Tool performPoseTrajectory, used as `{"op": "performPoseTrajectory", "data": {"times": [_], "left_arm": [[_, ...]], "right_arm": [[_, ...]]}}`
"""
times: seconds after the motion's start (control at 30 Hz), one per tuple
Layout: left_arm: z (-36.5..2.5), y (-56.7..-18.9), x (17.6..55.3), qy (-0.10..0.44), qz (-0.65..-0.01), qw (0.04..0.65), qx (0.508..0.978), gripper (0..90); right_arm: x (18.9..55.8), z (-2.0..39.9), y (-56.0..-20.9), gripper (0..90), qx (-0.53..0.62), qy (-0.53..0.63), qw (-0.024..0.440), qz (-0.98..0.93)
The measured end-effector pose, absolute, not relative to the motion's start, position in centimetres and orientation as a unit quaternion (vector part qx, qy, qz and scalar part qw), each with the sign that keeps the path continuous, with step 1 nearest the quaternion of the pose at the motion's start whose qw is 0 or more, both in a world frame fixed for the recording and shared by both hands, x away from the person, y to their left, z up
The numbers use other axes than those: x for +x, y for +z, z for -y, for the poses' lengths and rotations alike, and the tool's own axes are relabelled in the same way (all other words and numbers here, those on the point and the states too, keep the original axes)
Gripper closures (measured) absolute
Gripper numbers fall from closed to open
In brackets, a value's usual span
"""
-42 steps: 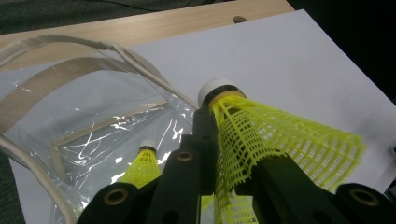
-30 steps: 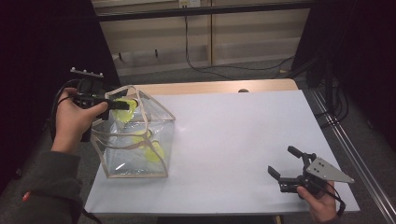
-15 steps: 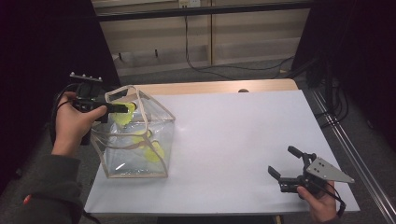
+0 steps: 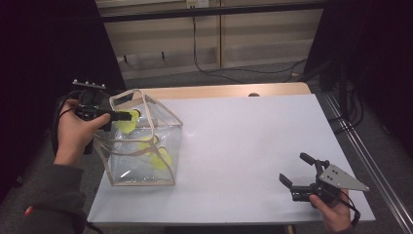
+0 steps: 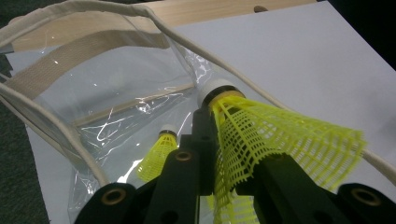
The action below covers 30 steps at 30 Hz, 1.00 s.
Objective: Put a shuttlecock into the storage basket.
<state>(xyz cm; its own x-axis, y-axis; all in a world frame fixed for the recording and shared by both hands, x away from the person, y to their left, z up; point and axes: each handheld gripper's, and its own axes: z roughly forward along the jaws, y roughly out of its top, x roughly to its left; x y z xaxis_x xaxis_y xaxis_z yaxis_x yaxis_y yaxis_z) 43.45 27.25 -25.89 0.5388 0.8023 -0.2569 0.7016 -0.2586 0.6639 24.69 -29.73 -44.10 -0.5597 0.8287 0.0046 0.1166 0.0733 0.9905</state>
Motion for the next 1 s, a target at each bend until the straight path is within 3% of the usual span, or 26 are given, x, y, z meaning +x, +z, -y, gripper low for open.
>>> {"op": "performPoseTrajectory", "data": {"times": [1.0], "left_arm": [[-27.5, -27.0, 43.2, 0.067, -0.482, 0.376, 0.788, 82.8]], "right_arm": [[24.8, 29.5, -44.0, 1.6, 0.351, 0.583, 0.307, -0.666]]}}
